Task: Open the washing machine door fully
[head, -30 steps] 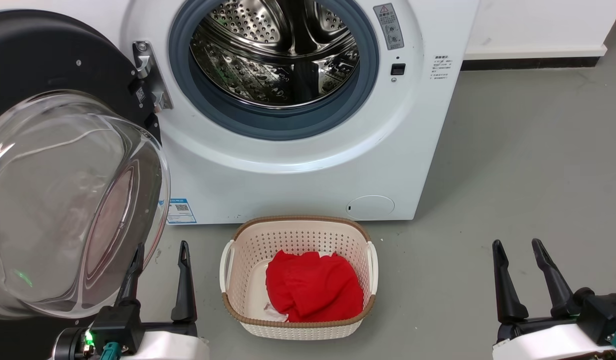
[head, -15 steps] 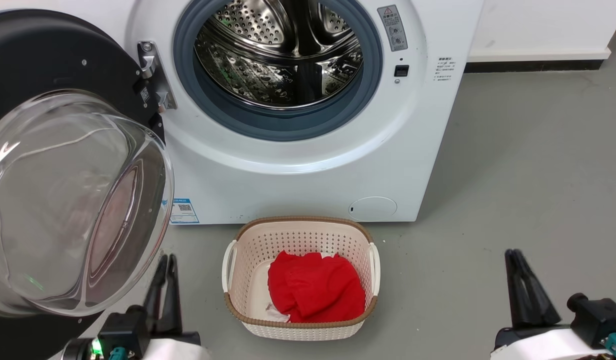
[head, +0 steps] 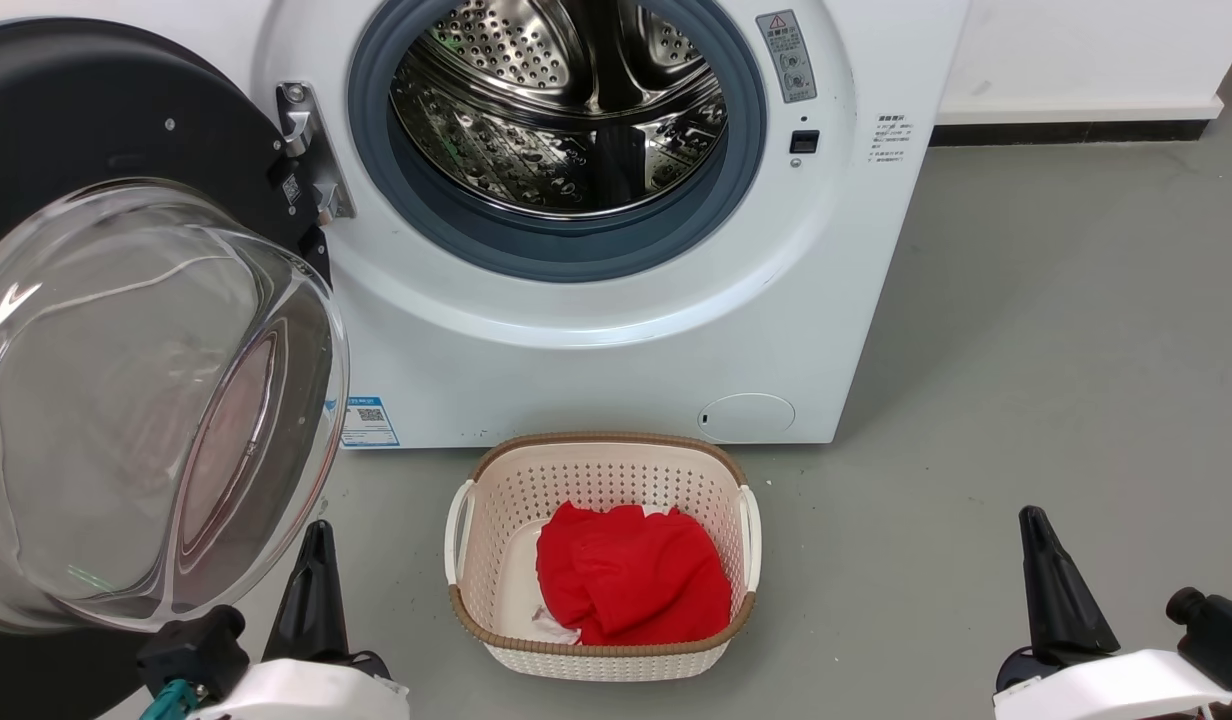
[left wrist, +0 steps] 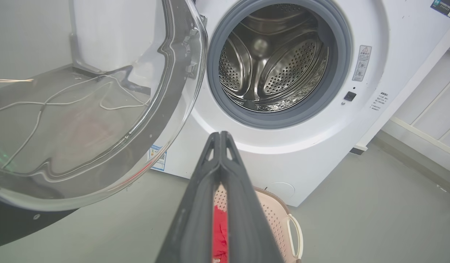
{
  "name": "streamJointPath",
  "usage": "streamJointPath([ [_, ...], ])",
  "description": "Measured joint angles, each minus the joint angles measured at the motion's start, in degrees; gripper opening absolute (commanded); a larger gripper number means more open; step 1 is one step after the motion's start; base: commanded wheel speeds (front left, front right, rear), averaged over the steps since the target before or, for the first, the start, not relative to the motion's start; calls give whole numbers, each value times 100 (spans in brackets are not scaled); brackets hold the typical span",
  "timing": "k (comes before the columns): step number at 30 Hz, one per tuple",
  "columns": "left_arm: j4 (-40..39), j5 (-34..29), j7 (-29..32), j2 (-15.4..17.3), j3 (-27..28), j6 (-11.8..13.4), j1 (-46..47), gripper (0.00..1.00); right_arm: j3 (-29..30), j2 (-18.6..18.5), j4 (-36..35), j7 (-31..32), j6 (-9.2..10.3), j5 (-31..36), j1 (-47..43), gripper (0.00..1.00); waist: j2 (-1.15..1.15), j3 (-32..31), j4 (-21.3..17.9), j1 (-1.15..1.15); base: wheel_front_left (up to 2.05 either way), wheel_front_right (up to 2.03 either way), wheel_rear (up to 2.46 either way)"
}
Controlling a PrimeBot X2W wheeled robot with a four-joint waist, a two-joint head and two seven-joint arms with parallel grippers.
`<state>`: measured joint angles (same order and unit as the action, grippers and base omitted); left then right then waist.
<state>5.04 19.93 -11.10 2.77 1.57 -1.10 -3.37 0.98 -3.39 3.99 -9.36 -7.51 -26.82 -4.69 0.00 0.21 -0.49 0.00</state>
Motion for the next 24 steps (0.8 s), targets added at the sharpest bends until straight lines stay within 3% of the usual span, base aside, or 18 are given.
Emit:
streamJointPath([
  [24, 275, 2257, 543, 0, 140, -201, 255, 0, 27, -67, 311, 387, 1, -2149, 334, 0, 0, 0, 10, 0, 0, 0, 0],
])
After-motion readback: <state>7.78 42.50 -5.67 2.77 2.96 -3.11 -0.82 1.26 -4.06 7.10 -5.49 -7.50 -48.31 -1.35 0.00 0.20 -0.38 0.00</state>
